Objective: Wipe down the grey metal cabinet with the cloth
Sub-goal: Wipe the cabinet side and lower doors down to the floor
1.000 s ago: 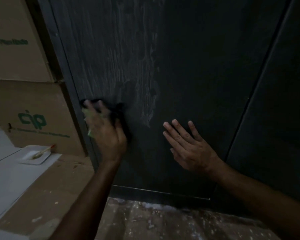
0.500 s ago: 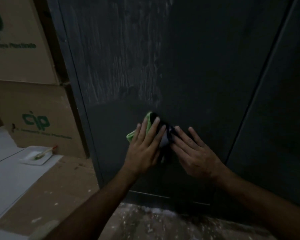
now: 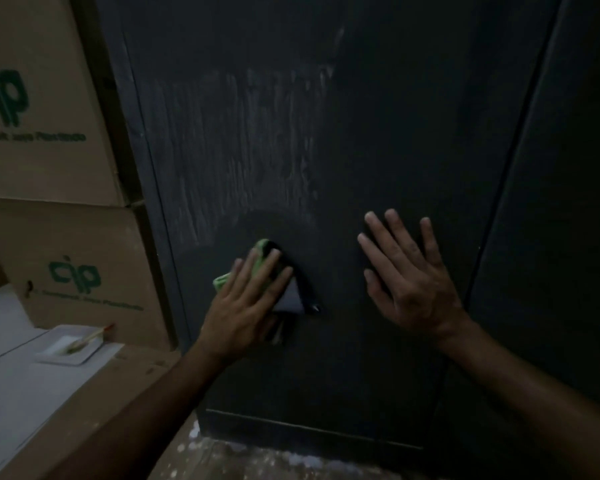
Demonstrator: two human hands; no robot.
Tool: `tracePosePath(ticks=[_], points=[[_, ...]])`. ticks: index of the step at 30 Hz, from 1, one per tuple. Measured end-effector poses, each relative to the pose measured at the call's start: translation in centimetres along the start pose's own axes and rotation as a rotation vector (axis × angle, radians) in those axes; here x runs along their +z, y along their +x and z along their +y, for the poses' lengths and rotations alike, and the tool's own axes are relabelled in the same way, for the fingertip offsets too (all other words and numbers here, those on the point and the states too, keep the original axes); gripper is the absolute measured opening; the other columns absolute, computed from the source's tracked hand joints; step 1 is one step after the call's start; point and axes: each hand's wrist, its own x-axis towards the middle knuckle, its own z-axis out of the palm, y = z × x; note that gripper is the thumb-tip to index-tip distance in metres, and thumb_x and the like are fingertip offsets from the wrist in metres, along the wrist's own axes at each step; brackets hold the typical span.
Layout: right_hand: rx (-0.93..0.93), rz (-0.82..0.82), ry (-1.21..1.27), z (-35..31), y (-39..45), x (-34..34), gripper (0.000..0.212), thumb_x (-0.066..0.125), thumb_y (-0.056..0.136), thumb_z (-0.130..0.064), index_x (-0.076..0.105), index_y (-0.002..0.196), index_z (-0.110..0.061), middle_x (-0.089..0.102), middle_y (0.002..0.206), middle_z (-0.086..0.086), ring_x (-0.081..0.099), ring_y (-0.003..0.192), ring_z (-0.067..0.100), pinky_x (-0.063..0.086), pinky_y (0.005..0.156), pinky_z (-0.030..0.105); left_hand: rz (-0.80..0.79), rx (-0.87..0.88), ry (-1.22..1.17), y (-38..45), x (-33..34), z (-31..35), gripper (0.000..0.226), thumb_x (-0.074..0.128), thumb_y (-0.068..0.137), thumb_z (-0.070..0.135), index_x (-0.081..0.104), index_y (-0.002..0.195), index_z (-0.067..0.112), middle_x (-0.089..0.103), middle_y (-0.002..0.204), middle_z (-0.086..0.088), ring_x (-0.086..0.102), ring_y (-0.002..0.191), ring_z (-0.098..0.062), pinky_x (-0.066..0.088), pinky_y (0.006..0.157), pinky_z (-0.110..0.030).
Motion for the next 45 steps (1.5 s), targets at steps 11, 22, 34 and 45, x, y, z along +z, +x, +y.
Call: tracePosePath(ticks=[11,22,34,45], points=[[0.009,0.001,-0.025,-0.1,-0.4,0.8,0.059,0.055,0.101,-0.022,0.039,0.155,-0.007,0.027,0.167,0.011,0.025,0.155,0.031,0.014,0.124,0.062,-0.025,0.127,0.041,2.6,-0.5,-0.3,0.066,0.046,0.105,0.041,0.029,0.162,0.013,0.021,0.170,-0.020,0.007,0.160,-0.040,0.011,0.131,-0.053],[0.016,-0.030,-0.032,-0.2,-0.1,0.3,0.058,0.056,0.100,-0.023,0.041,0.154,-0.007,0.027,0.167,0.010,0.024,0.156,0.030,0.015,0.124,0.062,0.055,-0.104,-0.082,1.4,-0.9,-3.6,0.067,0.034,0.111,0.042,0.015,0.167,0.012,0.000,0.176,-0.014,0.003,0.161,-0.043,0.019,0.124,-0.068],[0.009,-0.053,-0.033,-0.1,0.0,0.3,0.061,0.056,0.099,-0.024,0.039,0.155,-0.009,0.024,0.169,0.010,0.023,0.156,0.030,0.013,0.125,0.061,0.108,-0.063,0.045,2.9,-2.6,-9.3,0.068,0.031,0.111,0.045,0.012,0.168,0.015,0.002,0.176,-0.014,-0.001,0.162,-0.042,0.010,0.130,-0.059],[0.134,0.032,0.034,-1.3,5.1,-1.4,0.056,0.056,0.098,-0.028,0.049,0.149,-0.005,0.030,0.165,0.018,0.022,0.155,0.036,0.014,0.123,0.068,0.130,0.015,0.067,9.6,-5.7,-11.2,0.062,0.036,0.111,0.042,0.032,0.162,0.006,0.019,0.170,-0.028,0.006,0.160,-0.049,0.011,0.129,-0.062]])
